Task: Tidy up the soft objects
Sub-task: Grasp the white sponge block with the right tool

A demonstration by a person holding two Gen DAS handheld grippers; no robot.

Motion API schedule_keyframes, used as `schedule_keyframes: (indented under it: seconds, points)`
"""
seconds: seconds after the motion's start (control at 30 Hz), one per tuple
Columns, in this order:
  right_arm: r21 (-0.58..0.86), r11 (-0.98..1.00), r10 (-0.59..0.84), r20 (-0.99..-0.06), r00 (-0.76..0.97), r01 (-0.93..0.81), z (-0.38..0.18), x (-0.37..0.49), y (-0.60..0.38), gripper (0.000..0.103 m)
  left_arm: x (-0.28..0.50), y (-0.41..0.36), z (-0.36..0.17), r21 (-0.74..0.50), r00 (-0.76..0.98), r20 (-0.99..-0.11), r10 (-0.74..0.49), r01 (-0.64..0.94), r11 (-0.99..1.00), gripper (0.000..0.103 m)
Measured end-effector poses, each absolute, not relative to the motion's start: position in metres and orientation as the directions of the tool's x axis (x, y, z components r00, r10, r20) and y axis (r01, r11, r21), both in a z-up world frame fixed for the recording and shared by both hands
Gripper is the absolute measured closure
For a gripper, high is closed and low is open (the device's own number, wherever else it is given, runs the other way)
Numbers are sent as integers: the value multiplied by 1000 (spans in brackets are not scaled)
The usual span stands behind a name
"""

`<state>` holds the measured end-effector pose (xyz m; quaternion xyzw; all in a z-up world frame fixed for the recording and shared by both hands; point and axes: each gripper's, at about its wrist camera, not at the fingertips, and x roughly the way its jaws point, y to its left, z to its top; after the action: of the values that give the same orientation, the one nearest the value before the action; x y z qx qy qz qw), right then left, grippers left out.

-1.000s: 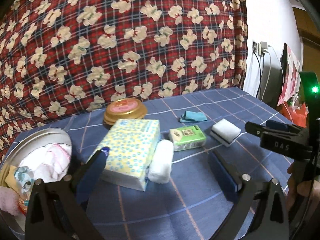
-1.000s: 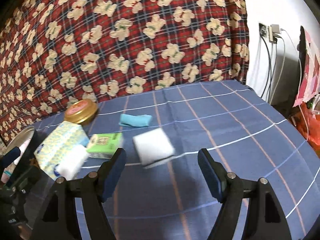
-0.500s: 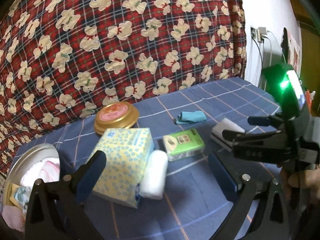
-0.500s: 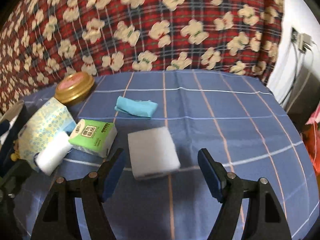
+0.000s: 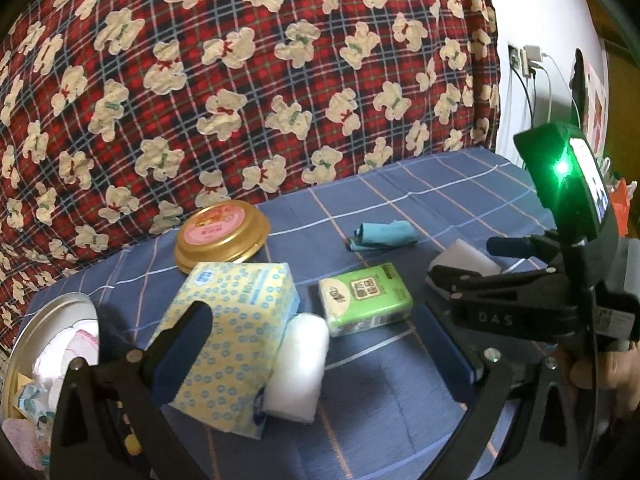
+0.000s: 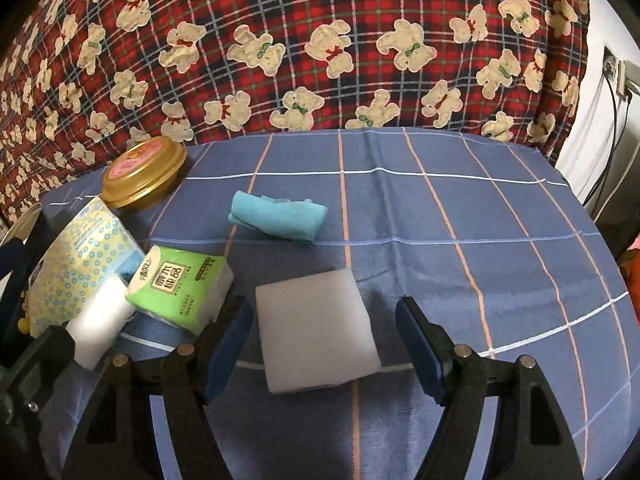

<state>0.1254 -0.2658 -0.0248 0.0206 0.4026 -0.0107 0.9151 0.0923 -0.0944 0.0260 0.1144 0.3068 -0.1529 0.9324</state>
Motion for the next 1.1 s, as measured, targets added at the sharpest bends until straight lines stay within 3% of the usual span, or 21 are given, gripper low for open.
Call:
schedule_keyframes:
  seconds: [1.1]
  points:
    - [-14, 1000, -4, -784, 620, -11, -46, 139, -259, 28, 100, -101, 20, 131, 759, -623, -190, 340, 931, 0]
